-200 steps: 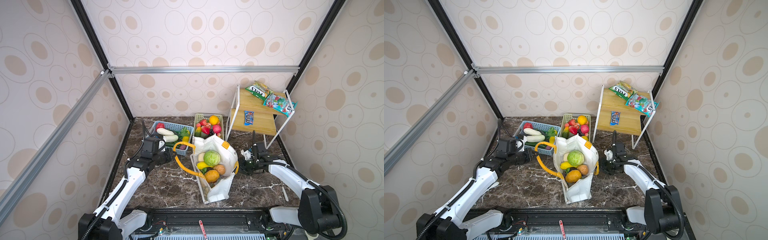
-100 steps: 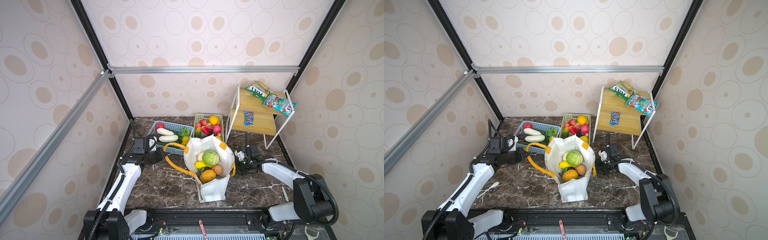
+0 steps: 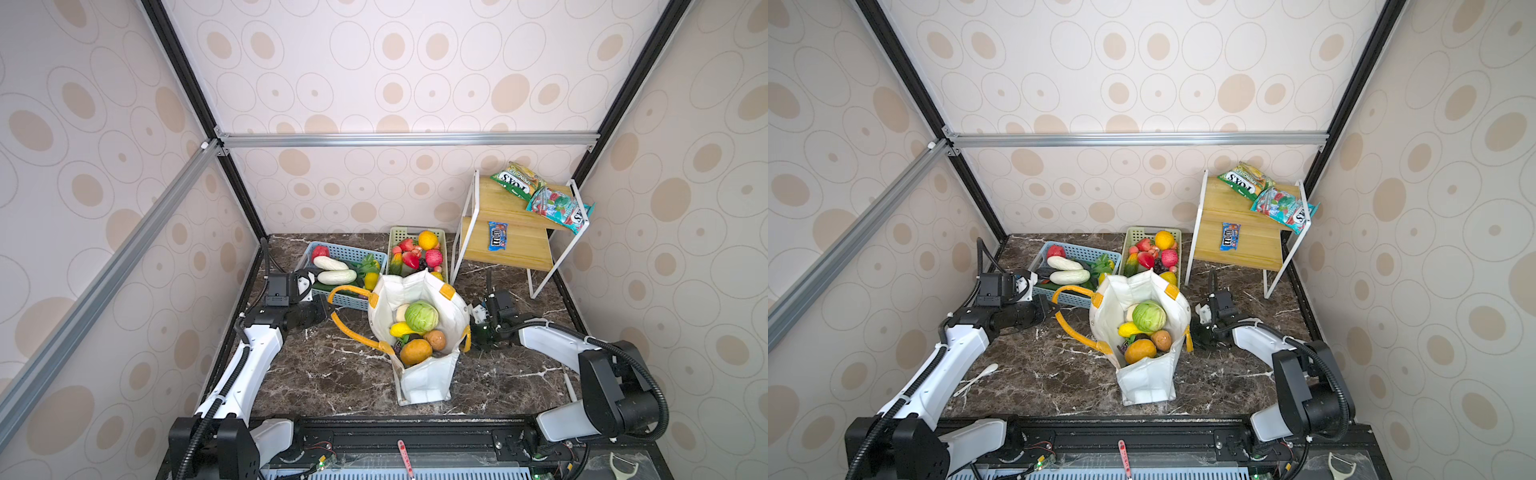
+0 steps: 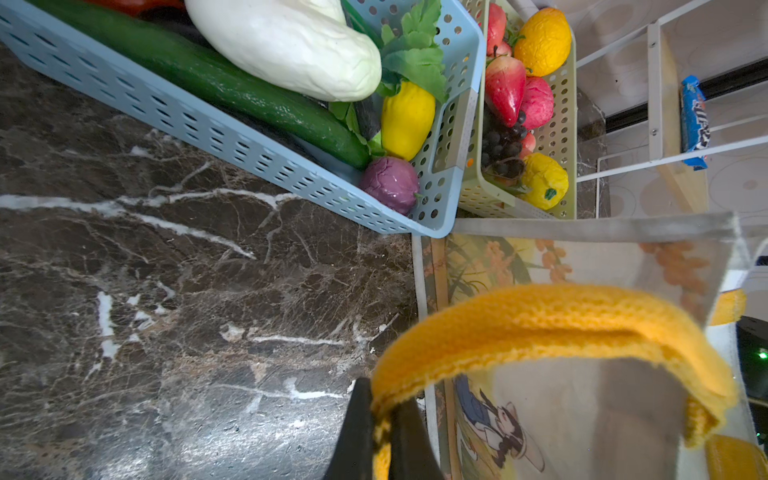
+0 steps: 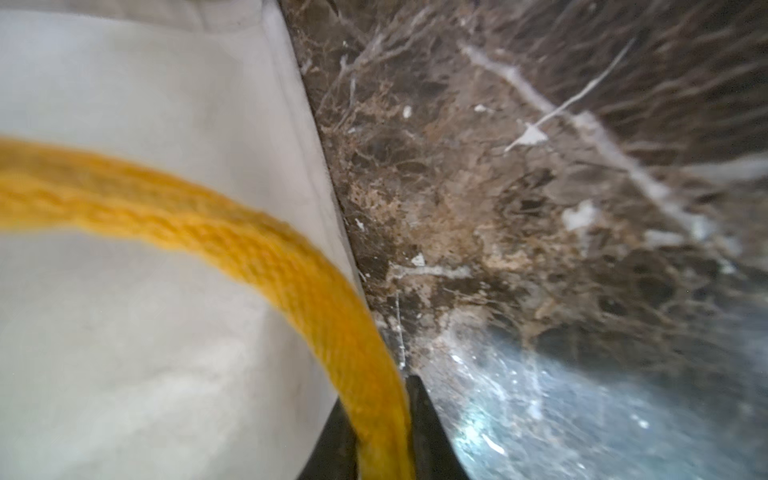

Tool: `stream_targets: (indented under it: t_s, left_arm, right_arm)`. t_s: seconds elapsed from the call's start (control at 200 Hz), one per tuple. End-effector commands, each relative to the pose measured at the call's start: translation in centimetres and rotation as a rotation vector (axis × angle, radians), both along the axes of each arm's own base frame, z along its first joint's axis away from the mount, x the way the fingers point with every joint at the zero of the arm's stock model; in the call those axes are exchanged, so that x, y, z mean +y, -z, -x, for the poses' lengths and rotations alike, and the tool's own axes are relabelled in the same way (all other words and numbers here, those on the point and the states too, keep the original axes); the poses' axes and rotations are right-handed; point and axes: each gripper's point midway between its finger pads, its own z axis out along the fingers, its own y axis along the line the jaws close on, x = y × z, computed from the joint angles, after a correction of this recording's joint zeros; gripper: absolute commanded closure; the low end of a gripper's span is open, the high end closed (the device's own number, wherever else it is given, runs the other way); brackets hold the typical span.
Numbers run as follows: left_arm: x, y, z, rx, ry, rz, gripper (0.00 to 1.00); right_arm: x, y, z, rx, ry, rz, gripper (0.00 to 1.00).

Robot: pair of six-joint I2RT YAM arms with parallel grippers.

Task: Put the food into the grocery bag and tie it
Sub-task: 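Grasp one yellow handle with each gripper, then lift both handles and bring the grippers together above the tote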

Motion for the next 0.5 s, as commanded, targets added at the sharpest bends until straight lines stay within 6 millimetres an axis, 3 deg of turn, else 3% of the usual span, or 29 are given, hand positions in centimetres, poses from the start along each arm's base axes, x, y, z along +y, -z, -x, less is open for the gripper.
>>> stream_targets:
  t_s: [0.0, 0.16, 0.27, 0.495]
  left_arm:
    - [0.1, -4.7, -1.2, -0.117, 0.026, -0.010, 0.92]
    - [-0.5, -9.1, -1.8, -0.197, 0.055, 0.012, 0.91]
    - [-1.4, -11.9, -2.0, -0.244, 0.092, 0.062, 0.90]
    - [-3.5, -16.6, -2.6, -0.321, 0.147, 0.166, 0.90]
  right_arm:
    - [-1.6, -0.9, 0.5, -0.009, 0.035, 0.085, 0.86]
    - [-4.7, -4.2, 0.7, -0.067, 0.117, 0.212, 0.89]
    - [-6.6, -8.3, 0.5, -0.170, 0.154, 0.287, 0.91]
    - [-4.6, -18.7, -0.9, -0.468, 0.045, 0.225, 0.91]
